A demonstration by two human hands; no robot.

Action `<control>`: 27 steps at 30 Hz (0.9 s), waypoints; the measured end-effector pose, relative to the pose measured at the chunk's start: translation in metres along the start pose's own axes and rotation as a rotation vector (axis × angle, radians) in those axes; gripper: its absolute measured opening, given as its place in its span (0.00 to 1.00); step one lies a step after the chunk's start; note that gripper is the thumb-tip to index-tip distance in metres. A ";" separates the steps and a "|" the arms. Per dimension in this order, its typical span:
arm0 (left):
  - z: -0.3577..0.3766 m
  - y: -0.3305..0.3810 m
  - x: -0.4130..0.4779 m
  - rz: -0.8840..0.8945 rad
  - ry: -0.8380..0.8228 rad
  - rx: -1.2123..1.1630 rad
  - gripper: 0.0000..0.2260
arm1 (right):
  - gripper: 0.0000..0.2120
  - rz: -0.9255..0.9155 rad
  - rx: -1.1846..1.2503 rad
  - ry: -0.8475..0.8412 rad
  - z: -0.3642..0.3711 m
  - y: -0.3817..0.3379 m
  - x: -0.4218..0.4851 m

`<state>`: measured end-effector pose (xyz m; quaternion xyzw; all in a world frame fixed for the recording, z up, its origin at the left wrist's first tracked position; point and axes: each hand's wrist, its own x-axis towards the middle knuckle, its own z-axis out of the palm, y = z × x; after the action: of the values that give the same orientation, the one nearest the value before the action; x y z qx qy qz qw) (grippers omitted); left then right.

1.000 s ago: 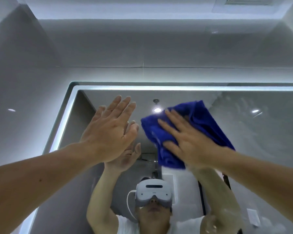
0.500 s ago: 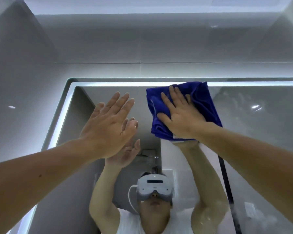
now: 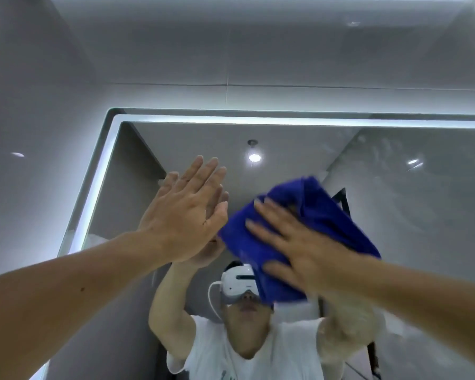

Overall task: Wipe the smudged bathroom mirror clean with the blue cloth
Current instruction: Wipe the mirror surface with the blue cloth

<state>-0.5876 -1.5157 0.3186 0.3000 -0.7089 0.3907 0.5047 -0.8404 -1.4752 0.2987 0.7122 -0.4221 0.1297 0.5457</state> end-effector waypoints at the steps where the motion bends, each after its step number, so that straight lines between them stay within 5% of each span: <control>1: 0.001 0.000 0.001 -0.007 -0.002 -0.003 0.32 | 0.31 0.077 -0.012 0.039 -0.006 0.018 0.019; 6: 0.001 -0.001 0.006 0.012 -0.006 0.015 0.31 | 0.32 0.418 0.022 0.146 -0.038 0.082 0.091; 10: -0.002 -0.007 0.005 0.002 0.000 0.031 0.31 | 0.34 0.506 0.001 0.213 -0.027 0.065 0.096; 20: -0.003 0.003 -0.013 -0.036 -0.022 -0.033 0.30 | 0.33 0.012 -0.008 0.053 0.057 -0.081 -0.086; 25: -0.002 0.014 -0.032 -0.039 -0.061 -0.035 0.31 | 0.31 -0.244 -0.063 0.011 0.044 -0.056 -0.088; 27: 0.001 0.015 -0.040 -0.038 -0.082 -0.025 0.31 | 0.30 -0.159 -0.054 0.057 0.027 -0.025 -0.059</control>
<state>-0.5879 -1.5075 0.2767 0.3227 -0.7281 0.3595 0.4863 -0.8654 -1.4713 0.2341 0.7247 -0.3515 0.0948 0.5851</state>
